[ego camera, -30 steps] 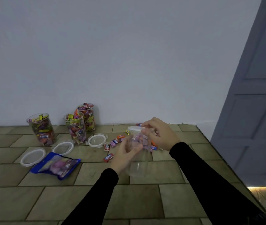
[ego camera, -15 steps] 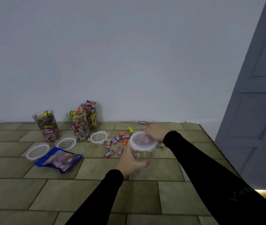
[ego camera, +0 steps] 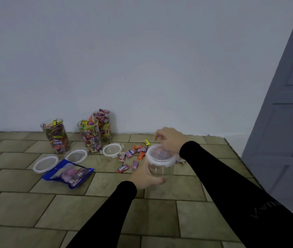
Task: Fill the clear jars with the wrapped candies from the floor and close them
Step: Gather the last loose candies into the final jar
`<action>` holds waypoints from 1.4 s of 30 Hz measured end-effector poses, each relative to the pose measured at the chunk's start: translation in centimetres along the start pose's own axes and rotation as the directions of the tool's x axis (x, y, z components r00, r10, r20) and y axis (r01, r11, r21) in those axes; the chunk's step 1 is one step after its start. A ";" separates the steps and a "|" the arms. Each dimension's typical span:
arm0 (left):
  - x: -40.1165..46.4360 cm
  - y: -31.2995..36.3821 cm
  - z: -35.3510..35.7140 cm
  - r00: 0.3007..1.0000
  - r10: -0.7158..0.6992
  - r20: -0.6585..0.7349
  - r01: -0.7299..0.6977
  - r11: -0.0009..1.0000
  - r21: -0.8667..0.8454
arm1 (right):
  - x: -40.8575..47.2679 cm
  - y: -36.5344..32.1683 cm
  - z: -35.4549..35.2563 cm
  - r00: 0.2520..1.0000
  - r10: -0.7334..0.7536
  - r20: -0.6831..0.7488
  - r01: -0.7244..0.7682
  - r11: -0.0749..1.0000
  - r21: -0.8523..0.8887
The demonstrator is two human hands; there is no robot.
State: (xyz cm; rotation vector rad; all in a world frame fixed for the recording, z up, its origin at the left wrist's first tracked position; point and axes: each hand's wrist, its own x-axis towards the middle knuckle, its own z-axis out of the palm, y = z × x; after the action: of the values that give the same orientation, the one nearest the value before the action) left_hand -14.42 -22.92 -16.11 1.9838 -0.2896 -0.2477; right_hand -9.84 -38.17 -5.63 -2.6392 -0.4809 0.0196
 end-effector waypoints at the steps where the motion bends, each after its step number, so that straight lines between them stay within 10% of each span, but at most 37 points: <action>1: 0.0 0.2 -0.2 1.000 -0.003 0.014 0.002 1.000 0.019 | -0.3 -1.0 -0.1 0.997 -0.070 -0.016 0.068 0.993 -0.093; 8: -0.1 1.5 -1.3 0.989 -0.109 0.096 0.086 0.971 0.223 | -0.5 -6.8 2.2 0.947 -0.040 0.319 0.196 0.858 -0.474; 24: -0.1 0.7 -1.4 0.992 -0.122 0.044 0.099 0.931 0.351 | -1.4 -8.5 1.8 0.904 0.000 0.428 0.223 0.853 -0.473; 31: 0.0 0.0 -1.6 0.991 -0.130 0.025 0.116 0.943 0.313 | -2.5 -4.7 1.6 0.962 -0.272 0.019 0.270 0.936 -0.227; 42: 0.8 -0.8 -1.4 0.995 -0.077 0.061 0.066 0.982 0.176 | -5.2 0.1 1.7 0.990 -0.097 -0.103 0.120 0.963 0.242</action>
State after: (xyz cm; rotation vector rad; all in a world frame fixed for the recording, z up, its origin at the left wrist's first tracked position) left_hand -13.15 -21.65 -16.26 2.1643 -0.2919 -0.3463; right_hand -14.88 -39.30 -7.53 -2.3553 -0.5536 -0.0698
